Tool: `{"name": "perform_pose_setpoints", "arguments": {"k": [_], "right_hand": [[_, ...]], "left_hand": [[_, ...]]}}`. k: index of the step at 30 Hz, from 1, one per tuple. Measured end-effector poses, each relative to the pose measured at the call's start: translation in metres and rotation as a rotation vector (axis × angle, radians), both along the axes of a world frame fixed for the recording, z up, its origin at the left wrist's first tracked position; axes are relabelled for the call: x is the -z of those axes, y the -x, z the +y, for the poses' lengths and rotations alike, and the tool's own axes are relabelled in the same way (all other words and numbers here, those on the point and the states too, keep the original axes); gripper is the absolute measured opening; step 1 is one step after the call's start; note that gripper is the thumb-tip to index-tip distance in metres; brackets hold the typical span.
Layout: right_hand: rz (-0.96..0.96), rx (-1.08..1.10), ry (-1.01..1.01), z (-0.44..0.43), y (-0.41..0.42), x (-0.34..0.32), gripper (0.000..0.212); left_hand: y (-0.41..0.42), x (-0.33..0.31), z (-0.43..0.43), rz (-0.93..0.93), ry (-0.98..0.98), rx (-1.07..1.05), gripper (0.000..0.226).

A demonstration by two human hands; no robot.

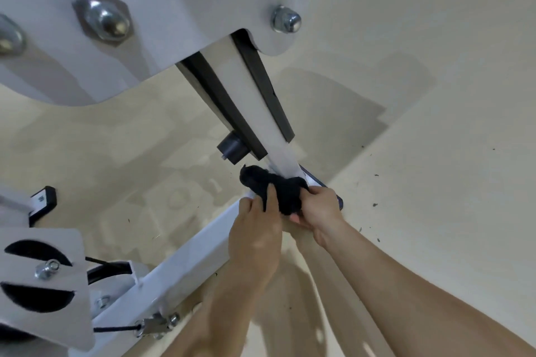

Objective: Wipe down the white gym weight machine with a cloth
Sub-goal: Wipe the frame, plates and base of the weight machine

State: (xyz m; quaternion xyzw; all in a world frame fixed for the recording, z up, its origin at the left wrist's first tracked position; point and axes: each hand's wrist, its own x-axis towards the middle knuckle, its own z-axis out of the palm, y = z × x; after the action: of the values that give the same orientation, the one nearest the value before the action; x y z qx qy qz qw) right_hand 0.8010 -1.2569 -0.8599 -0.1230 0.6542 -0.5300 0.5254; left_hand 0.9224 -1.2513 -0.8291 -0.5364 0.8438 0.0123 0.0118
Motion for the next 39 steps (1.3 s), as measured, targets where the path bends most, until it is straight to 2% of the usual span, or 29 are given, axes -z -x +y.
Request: {"name": "perform_pose_setpoints", "arguments": {"k": [2, 4, 6, 7, 8, 10, 12, 13, 14, 16, 18, 20, 21, 22, 25, 27, 29, 31, 33, 34, 37, 39], "right_hand": [[0.013, 0.17, 0.113, -0.001, 0.004, -0.014, 0.016], [0.181, 0.252, 0.269, -0.003, 0.001, -0.026, 0.018], [0.506, 0.149, 0.369, 0.003, -0.015, -0.029, 0.024], [0.605, 0.077, 0.399, 0.007, -0.027, -0.025, 0.032], [0.622, 0.028, 0.409, 0.01, -0.037, -0.018, 0.04], [0.778, -0.033, 0.363, 0.009, -0.044, -0.002, 0.046], [0.764, -0.021, 0.281, -0.001, -0.031, 0.011, 0.03], [0.811, -0.01, 0.25, -0.008, -0.021, 0.013, 0.02], [0.788, -0.003, 0.213, -0.014, -0.012, 0.02, 0.023], [0.883, -0.156, 0.248, -0.016, 0.007, 0.035, 0.016], [0.976, -0.377, 0.158, -0.016, 0.025, 0.049, 0.03], [1.275, -0.608, -0.106, -0.02, 0.048, 0.068, 0.055], [1.4, -0.68, -0.173, -0.023, 0.051, 0.07, 0.063], [1.429, -0.676, -0.192, -0.023, 0.05, 0.067, 0.059], [1.41, -0.506, -0.026, 0.001, 0.046, 0.068, 0.028], [1.421, -0.484, 0.062, 0.028, 0.045, 0.075, 0.023], [1.408, -0.47, 0.037, 0.038, 0.048, 0.079, 0.02], [1.402, -0.449, -0.083, 0.022, 0.052, 0.079, 0.013], [1.341, -0.456, -0.163, -0.003, 0.05, 0.077, 0.018], [1.254, -0.43, -0.154, -0.014, 0.046, 0.075, 0.019], [0.831, -0.261, -0.082, -0.025, 0.038, 0.067, 0.022], [0.514, -0.134, -0.003, -0.017, 0.029, 0.064, 0.019]], "left_hand": [[-0.013, -0.01, 0.013, -0.032, 0.056, 0.034, 0.075], [-0.021, -0.012, 0.016, 0.006, 0.166, 0.008, 0.066], [-0.021, -0.011, 0.01, -0.012, 0.207, -0.013, 0.06], [-0.018, -0.009, 0.007, -0.026, 0.207, -0.009, 0.056], [-0.015, -0.006, 0.005, -0.035, 0.202, -0.004, 0.052], [-0.006, 0.001, 0.0, -0.108, 0.084, -0.001, 0.053], [0.004, 0.011, -0.007, -0.219, -0.016, -0.02, 0.055], [0.01, 0.015, -0.009, -0.242, -0.026, -0.029, 0.055], [0.016, 0.018, -0.007, -0.252, -0.028, -0.019, 0.054], [0.025, 0.021, 0.001, -0.259, 0.048, 0.101, 0.051], [0.026, 0.019, 0.004, -0.196, 0.087, 0.266, 0.051], [0.035, 0.037, 0.003, -0.191, 0.03, 0.443, 0.049], [0.037, 0.044, -0.002, -0.181, 0.028, 0.474, 0.05], [0.039, 0.051, -0.009, -0.135, -0.013, 0.447, 0.056], [0.048, 0.064, -0.017, 0.112, -0.279, 0.28, 0.05], [0.044, 0.07, -0.011, 0.295, -0.34, 0.234, 0.056], [0.037, 0.074, -0.004, 0.308, -0.358, 0.302, 0.057], [0.038, 0.077, -0.009, 0.25, -0.33, 0.311, 0.05], [0.05, 0.072, -0.015, 0.254, -0.336, 0.16, 0.045], [0.057, 0.067, -0.017, 0.365, -0.443, -0.025, 0.042], [0.068, 0.048, -0.013, 0.898, -0.809, -0.592, 0.03], [0.06, 0.037, -0.011, 1.096, -0.8, -0.694, 0.035]]}}
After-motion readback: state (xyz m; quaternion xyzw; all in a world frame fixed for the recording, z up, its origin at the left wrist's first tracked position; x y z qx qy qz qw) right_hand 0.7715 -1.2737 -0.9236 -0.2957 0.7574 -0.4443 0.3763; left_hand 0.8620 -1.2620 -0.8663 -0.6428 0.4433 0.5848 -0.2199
